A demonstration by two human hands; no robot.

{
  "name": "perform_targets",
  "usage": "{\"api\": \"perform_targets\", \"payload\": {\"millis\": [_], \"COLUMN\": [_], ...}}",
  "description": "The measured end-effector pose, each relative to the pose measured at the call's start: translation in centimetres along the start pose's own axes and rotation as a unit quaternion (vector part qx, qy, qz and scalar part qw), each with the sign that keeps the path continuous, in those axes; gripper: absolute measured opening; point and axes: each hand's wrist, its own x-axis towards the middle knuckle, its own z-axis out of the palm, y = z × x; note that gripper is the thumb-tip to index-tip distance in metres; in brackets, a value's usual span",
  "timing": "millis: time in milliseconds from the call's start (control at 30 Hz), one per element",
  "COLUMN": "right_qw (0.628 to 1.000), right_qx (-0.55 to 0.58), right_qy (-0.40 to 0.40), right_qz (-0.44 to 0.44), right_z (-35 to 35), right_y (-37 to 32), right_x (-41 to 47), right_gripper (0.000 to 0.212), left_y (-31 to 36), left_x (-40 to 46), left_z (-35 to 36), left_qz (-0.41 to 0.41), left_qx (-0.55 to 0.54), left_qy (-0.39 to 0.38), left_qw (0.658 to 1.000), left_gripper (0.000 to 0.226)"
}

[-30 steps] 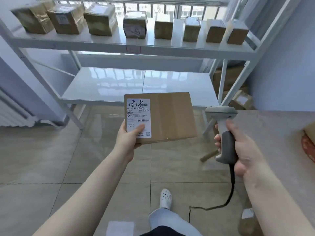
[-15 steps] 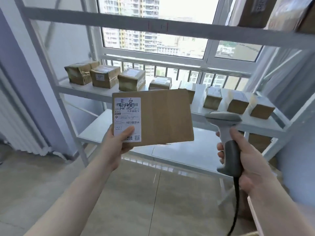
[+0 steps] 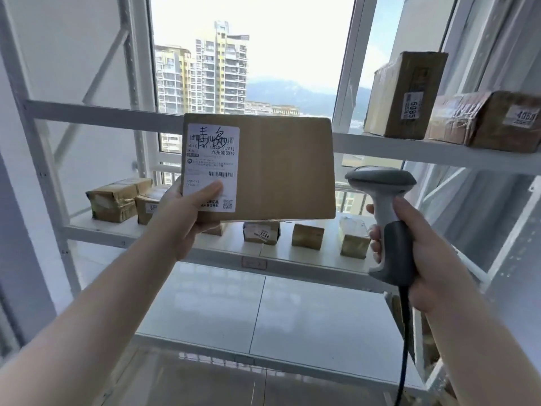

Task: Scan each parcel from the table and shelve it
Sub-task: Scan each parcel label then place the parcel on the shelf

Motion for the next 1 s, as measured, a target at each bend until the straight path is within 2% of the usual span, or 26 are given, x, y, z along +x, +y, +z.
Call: {"api": "perform_targets", "payload": {"millis": [300,467,633,700,767,867,1000], "right_qw": [0.997,0.992,0.989,0.988,0.988,0.988,0.99], "right_qx": [0.006,-0.007,0.001,0.002,-0.001,-0.009,-0.025], "right_qy": [0.015,0.052,0.073,0.07,0.063,0.061,0.064], "right_qz": [-0.07,-0.113,-0.131,-0.136,-0.142,-0.139,-0.125], "right_z": [4.9,6.0,6.6,6.5,6.2,5.9,5.3], "right_y": [-2.1,-4.2,-6.5,-7.1,-7.5,-7.9,-7.9], "right_x": [3.5,5.5,8.5,9.5,10.5,12.0,14.1], "right_gripper": [0.043,0.048,0.054,0.047,0.044,0.045,0.048], "left_y": [7.0,11.0,13.2,13.7,14.0,14.0,14.2], "left_x": [6.9,10.9,15.2,17.1,18.6,20.6,21.6], "left_z": [0.6,3.3,6.8,8.0,9.0,10.2,11.5], "left_qz": [0.032,0.024,-0.023,-0.043,-0.061,-0.082,-0.089], "left_qx": [0.037,0.069,0.12,0.138,0.158,0.184,0.222], "left_qy": [-0.064,-0.098,-0.11,-0.11,-0.103,-0.06,-0.037], "left_qw": [0.997,0.992,0.986,0.983,0.98,0.978,0.97], "left_gripper": [0.044,0.037,0.022,0.028,0.044,0.064,0.062]}}
